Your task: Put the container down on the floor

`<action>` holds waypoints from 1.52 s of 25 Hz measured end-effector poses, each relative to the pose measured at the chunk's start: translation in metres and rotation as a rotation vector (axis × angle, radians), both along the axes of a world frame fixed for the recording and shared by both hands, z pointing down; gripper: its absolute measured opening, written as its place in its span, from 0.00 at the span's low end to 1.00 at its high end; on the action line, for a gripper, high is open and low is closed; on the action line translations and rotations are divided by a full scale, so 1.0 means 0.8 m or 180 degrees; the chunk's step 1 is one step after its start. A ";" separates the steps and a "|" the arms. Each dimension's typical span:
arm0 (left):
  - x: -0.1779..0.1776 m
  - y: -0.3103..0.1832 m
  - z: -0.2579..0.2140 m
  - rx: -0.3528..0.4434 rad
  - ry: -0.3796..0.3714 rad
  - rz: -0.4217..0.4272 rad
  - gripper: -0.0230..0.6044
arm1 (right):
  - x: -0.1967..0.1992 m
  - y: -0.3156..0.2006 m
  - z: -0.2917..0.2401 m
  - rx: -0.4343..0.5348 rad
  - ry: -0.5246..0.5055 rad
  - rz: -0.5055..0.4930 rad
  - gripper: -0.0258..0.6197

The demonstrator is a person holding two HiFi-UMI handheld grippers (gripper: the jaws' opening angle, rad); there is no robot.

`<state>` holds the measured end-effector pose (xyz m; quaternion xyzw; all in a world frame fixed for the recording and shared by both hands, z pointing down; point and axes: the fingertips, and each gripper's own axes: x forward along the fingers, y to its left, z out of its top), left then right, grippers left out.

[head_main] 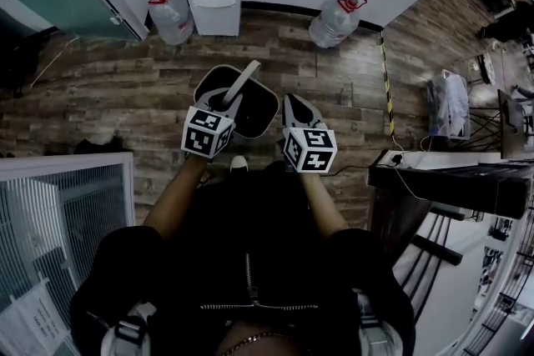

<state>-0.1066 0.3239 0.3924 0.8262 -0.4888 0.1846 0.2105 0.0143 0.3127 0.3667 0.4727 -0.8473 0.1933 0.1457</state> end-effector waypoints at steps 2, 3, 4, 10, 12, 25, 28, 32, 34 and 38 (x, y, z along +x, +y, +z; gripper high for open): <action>-0.002 -0.007 0.002 -0.0024 -0.0013 0.0020 0.13 | 0.001 -0.007 0.000 -0.0005 0.0001 0.0016 0.06; -0.002 -0.011 0.003 -0.0039 -0.0014 0.0027 0.13 | 0.002 -0.010 0.000 -0.0011 0.0007 0.0025 0.06; -0.002 -0.015 0.004 -0.0052 -0.0014 0.0036 0.13 | 0.003 -0.014 0.000 -0.0018 0.0012 0.0037 0.06; 0.005 -0.049 0.012 -0.0114 -0.0031 0.0099 0.13 | 0.014 -0.045 0.008 -0.0080 -0.0010 0.0094 0.06; 0.013 -0.064 0.017 -0.0131 -0.0033 0.0108 0.13 | 0.018 -0.059 0.016 -0.0114 -0.0032 0.0086 0.06; 0.060 -0.202 0.031 -0.0204 -0.0026 -0.0194 0.13 | 0.049 -0.221 0.033 -0.0241 -0.0131 -0.0282 0.06; 0.073 -0.232 0.030 -0.0217 -0.0018 -0.0367 0.13 | 0.062 -0.257 0.035 -0.0269 -0.0109 -0.0451 0.06; 0.085 -0.276 0.027 -0.0230 -0.0025 -0.0530 0.13 | 0.074 -0.306 0.033 -0.0270 -0.0100 -0.0644 0.06; 0.091 -0.296 0.025 -0.0240 -0.0001 -0.0607 0.13 | 0.082 -0.327 0.033 -0.0288 -0.0107 -0.0718 0.06; 0.097 -0.324 0.021 -0.0276 -0.0003 -0.0719 0.13 | 0.099 -0.352 0.040 -0.0375 -0.0177 -0.0735 0.06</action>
